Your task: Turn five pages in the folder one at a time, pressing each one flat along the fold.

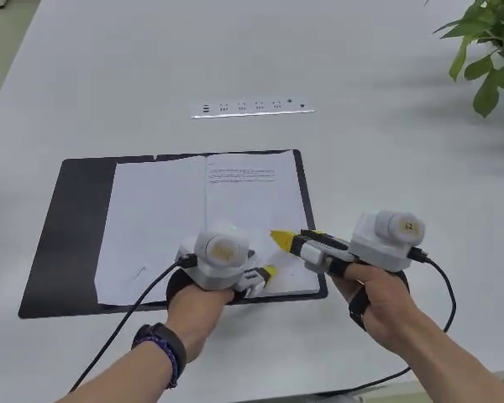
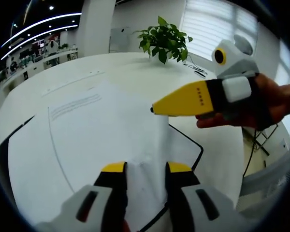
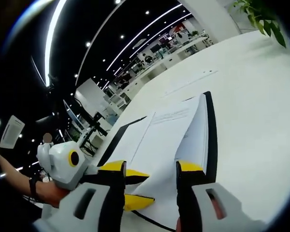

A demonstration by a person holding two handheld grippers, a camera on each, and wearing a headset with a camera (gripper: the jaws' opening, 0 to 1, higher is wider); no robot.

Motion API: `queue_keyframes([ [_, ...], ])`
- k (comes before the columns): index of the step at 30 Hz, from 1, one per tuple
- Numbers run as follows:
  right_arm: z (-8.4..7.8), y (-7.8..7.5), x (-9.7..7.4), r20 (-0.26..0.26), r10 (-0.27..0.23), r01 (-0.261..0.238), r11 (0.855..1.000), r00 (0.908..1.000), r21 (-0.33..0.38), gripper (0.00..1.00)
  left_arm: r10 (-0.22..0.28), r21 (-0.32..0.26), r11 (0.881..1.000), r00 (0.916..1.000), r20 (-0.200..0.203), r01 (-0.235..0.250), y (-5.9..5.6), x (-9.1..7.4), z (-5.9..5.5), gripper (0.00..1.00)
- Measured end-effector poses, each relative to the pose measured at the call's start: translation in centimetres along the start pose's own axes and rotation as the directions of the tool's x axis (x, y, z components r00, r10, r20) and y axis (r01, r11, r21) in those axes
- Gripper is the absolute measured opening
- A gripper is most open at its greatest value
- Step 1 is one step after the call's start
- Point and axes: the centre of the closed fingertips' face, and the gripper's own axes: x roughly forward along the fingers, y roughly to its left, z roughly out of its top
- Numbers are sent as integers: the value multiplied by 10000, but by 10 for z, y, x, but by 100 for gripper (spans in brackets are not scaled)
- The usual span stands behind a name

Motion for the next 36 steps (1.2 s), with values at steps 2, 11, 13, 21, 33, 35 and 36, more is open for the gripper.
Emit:
queue_keyframes([
  [2, -1, 1, -2, 8, 36, -36, 10000, 10000, 52, 36, 5, -59, 10000, 10000, -13, -5, -1, -2, -1, 31],
  [11, -5, 1, -14, 95, 4, -7, 9996, 10000, 300, 27, -267, -291, 9992, 9989, -384, 256, -11, -10, -4, 50],
  [13, -5, 2, -15, 111, 6, -9, 9995, 9999, 304, 25, -278, -433, 9987, 9988, -415, 260, -12, -15, -4, 55],
  [21, -16, 8, -20, 96, 88, -92, 9989, 9999, 467, 14, -30, -405, 9992, 9986, -521, 9, -6, -39, -11, 63],
  [33, -17, 7, -17, 488, -204, 152, 9945, 9986, 1035, 0, 560, -178, 9982, 9961, -686, -573, 0, -86, -28, 66],
  [35, -18, 9, -17, 550, -161, 92, 9923, 9984, 1232, 0, 737, -420, 9962, 9951, -660, -766, 6, -94, -32, 66],
  [36, -19, 9, -17, 548, -170, 101, 9923, 9984, 1236, 0, 797, -459, 9955, 9947, -651, -828, 10, -97, -34, 67],
])
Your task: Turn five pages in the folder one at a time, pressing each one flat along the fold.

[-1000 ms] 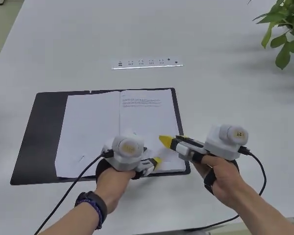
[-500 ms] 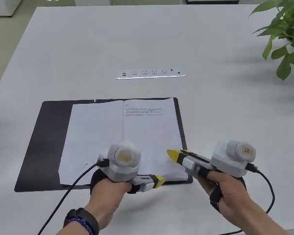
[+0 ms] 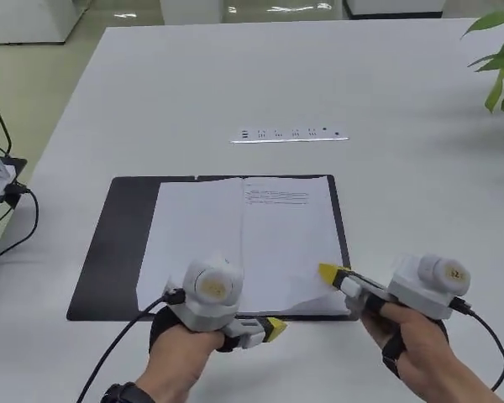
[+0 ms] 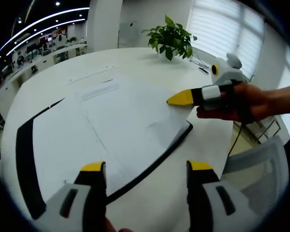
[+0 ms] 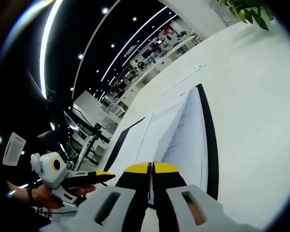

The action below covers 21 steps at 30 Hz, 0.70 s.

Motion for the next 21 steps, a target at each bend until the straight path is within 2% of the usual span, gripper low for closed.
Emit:
queue_keyframes([
  [6, 4, 2, -1, 194, -154, 149, 9995, 9997, 270, 0, 512, -247, 9984, 9979, 403, -502, 17, -22, 5, 66],
  [9, 8, 7, 1, 287, -90, 81, 9995, 9995, 317, 0, 631, -300, 9977, 9966, 538, -615, 21, -30, 6, 66],
  [21, 12, 34, 20, 200, 194, -194, 9998, 9996, 2, 0, 950, -507, 9945, 9931, 685, -917, 33, -53, -9, 65],
])
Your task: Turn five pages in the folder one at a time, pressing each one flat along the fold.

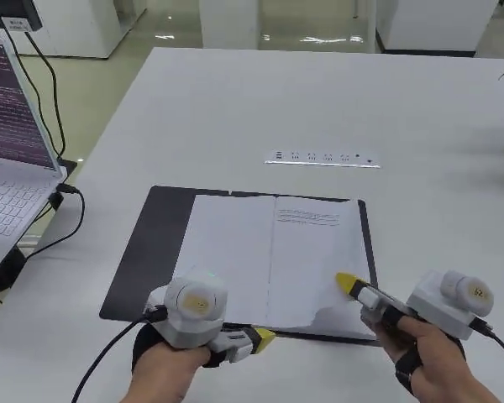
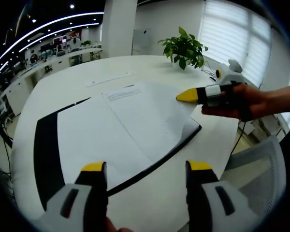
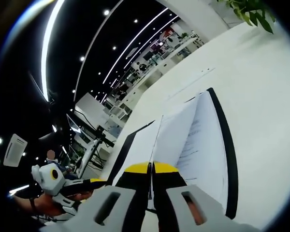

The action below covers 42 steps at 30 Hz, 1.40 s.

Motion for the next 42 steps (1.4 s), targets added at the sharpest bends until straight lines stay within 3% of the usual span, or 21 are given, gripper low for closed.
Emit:
queue_keyframes([
  [13, -1, 36, 26, -127, 438, -443, 9983, 9990, -382, 0, 289, -563, 9981, 9989, 372, -268, 14, -23, -9, 67],
  [23, -15, 58, 46, -530, 780, -810, 9951, 9955, -569, 0, 713, -727, 9951, 9958, 580, -670, 29, -43, -14, 68],
  [42, -38, 105, 93, -1282, 1492, -1582, 9854, 9805, -632, 0, 1135, -1006, 9894, 9899, 845, -1049, 57, -71, -17, 69],
])
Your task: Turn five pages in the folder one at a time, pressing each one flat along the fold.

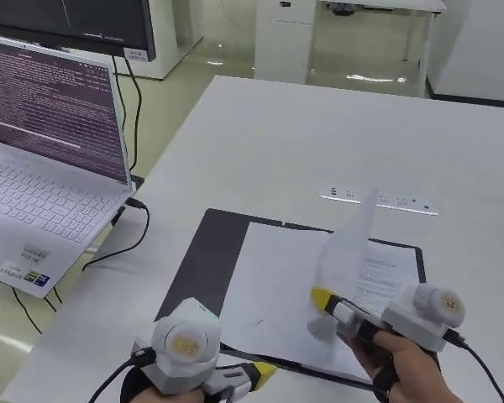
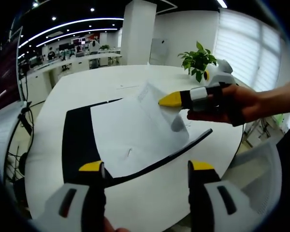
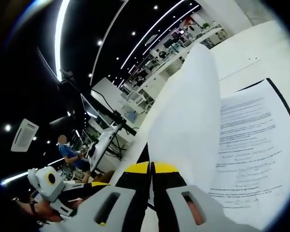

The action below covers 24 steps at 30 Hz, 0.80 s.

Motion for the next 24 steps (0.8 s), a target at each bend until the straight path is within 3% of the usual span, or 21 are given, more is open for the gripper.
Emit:
queue_keyframes([
  [4, -7, 9, 12, -182, 142, -142, 9999, 9997, 14, 0, 122, -25, 9999, 9999, -31, -122, 13, -6, -3, 70],
  [14, -29, 24, 39, -561, 350, -334, 9990, 9978, 295, 0, 530, -348, 9980, 9983, 236, -521, 46, -23, 4, 70],
  [24, -42, 33, 66, -838, 539, -499, 9976, 9950, 488, 0, 623, -363, 9975, 9975, 335, -611, 64, -31, 5, 71],
])
